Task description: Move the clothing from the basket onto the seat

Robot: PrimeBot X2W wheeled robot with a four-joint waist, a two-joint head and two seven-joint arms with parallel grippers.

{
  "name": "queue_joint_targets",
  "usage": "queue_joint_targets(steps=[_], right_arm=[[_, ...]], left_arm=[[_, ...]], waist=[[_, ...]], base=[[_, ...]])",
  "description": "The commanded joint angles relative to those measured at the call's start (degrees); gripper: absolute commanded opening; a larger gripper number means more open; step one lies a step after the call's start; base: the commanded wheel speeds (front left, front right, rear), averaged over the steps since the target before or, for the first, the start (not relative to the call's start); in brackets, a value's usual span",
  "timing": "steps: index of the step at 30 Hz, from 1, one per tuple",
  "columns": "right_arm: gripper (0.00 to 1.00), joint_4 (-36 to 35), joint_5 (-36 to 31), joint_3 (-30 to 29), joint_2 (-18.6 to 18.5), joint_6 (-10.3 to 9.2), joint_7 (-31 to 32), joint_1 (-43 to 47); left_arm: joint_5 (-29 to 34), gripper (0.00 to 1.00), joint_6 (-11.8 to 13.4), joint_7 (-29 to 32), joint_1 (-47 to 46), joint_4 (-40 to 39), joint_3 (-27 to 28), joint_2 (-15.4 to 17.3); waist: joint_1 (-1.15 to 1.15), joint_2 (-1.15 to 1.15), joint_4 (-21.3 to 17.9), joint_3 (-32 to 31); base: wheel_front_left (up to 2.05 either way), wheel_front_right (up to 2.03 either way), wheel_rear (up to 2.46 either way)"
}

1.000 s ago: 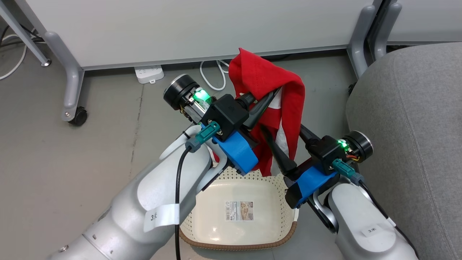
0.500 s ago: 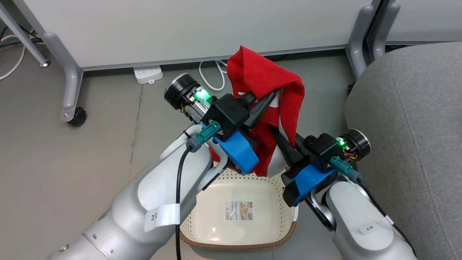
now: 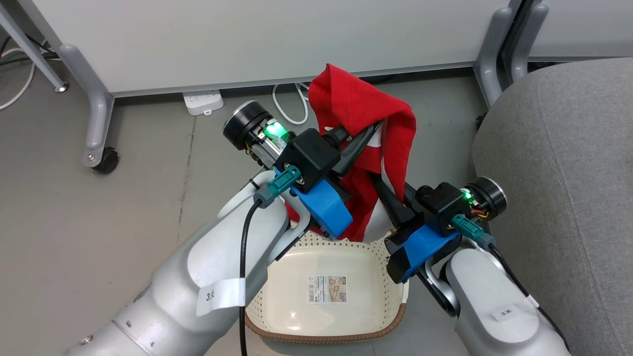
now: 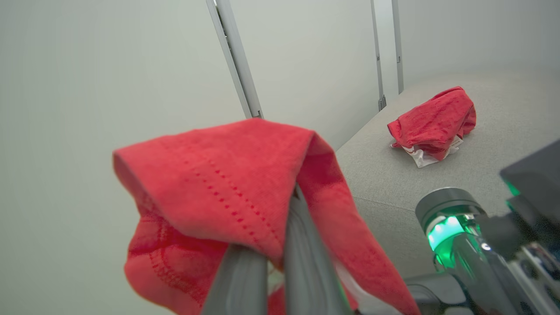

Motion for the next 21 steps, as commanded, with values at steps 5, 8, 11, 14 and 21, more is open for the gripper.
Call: queue_joint_targets(steps=[5,8,11,14,21], right_arm=[[0.0,-0.2,0.5,-0.2,0.2,0.01,0.0,0.1],[0.0,-0.3,0.7,-0.3,0.2,0.01,0.0,0.3],[0.0,-0.4,0.9,-0.4,0.2,0.01,0.0,0.4],[0.0,-0.6,1.1,-0.8,0.1,0.01,0.0,0.6],[0.0,-1.5,1.2,-2.8,-0.3,0.01,0.0,0.9]], left_arm=[[0.0,1.0,-0.1,-0.3,0.6,0.8,0.4,-0.1],[0.3,1.0,-0.1,-0.3,0.7,1.0,0.5,-0.2],[0.4,1.0,-0.1,-0.3,0.9,1.1,0.4,-0.3],[0.6,1.0,-0.1,-0.3,1.2,1.3,0.3,-0.2],[0.7,1.0,-0.1,-0.3,1.9,1.6,0.2,0.3]], waist=[[0.0,0.0,-0.1,-0.2],[0.0,0.0,-0.1,-0.1],[0.0,0.0,-0.1,-0.1],[0.0,0.0,-0.3,0.0],[0.0,0.0,-1.3,0.7]], base=[[0.0,0.0,0.0],[0.0,0.0,0.0],[0.0,0.0,0.0],[0.0,0.0,0.0],[0.0,0.0,0.0]])
